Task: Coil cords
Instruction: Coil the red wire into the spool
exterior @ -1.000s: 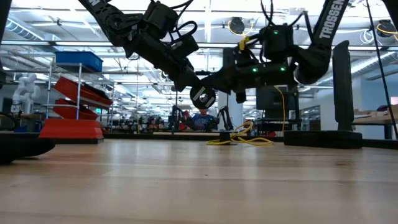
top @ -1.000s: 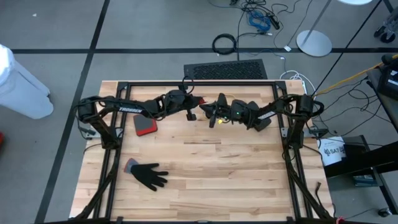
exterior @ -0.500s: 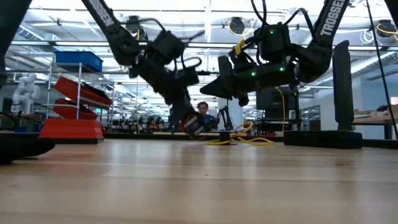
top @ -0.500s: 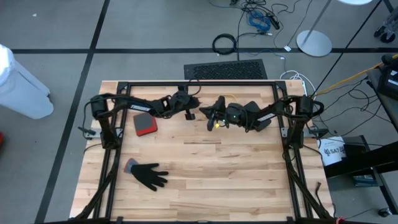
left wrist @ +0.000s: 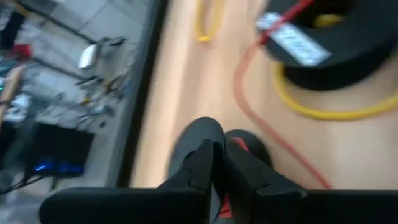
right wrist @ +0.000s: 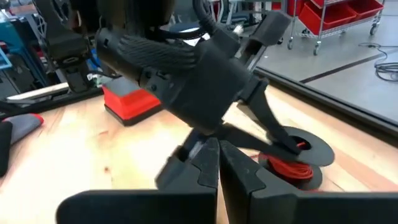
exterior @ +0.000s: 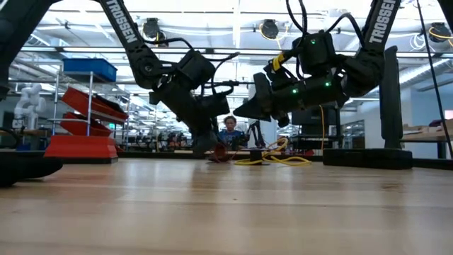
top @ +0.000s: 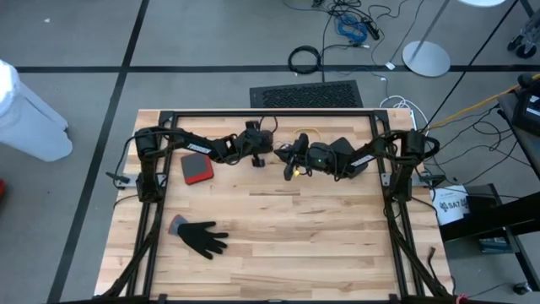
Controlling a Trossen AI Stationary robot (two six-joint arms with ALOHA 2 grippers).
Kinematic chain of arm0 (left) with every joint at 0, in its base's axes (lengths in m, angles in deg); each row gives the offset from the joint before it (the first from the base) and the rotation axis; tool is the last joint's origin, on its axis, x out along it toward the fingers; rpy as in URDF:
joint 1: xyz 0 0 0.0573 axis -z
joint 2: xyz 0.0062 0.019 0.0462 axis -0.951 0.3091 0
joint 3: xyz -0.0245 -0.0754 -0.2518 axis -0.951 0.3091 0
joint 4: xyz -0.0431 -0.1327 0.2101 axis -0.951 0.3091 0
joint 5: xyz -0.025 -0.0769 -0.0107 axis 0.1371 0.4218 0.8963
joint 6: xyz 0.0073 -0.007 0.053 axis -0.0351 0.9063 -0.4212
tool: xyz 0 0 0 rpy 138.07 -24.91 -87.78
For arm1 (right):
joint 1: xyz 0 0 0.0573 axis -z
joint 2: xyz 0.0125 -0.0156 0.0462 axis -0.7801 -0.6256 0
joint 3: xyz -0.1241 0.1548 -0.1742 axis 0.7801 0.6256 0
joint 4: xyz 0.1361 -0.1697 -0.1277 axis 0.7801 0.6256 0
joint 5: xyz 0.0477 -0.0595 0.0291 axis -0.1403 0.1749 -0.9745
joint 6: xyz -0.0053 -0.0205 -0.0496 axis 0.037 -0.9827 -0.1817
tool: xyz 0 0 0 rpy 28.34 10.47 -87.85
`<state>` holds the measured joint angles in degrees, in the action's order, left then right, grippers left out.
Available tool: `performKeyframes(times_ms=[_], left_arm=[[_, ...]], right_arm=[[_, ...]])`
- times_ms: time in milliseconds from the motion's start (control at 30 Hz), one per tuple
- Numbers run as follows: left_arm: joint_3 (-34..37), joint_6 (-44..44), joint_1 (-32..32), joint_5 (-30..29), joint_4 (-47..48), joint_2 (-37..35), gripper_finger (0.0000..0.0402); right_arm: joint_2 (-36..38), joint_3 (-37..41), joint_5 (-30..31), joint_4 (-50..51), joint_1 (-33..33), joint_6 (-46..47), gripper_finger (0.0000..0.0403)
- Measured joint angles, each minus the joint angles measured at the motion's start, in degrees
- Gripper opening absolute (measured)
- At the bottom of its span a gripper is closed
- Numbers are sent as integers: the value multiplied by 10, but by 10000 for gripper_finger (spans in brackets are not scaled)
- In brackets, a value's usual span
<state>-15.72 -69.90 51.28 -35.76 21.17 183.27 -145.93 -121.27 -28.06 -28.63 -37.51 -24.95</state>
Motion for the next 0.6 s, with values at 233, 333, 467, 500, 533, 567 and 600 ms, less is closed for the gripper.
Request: performKeyframes(times_ms=[233,333,467,500,533,567,600], left_arm=[[1,5,8,39,18,3,79],[1,6,9,36,23,3,102],[1,7,12,-13,33,2,128],[1,13,14,-30,35,1,132],[2,20,15,-45,38,-1,135],[2,25,16,-56,40,-3,137],[2,32,18,-60,49,-9,138]], right_arm=[[0,19,0,-8,-2,2,0],[0,28,0,-27,-7,2,0],[0,34,-1,-29,-15,-1,0],[0,35,-1,-30,-17,-4,0],[0,37,-1,-30,-19,-7,0],[0,39,-1,-30,-21,-11,0],[0,40,0,-29,-23,-14,0]])
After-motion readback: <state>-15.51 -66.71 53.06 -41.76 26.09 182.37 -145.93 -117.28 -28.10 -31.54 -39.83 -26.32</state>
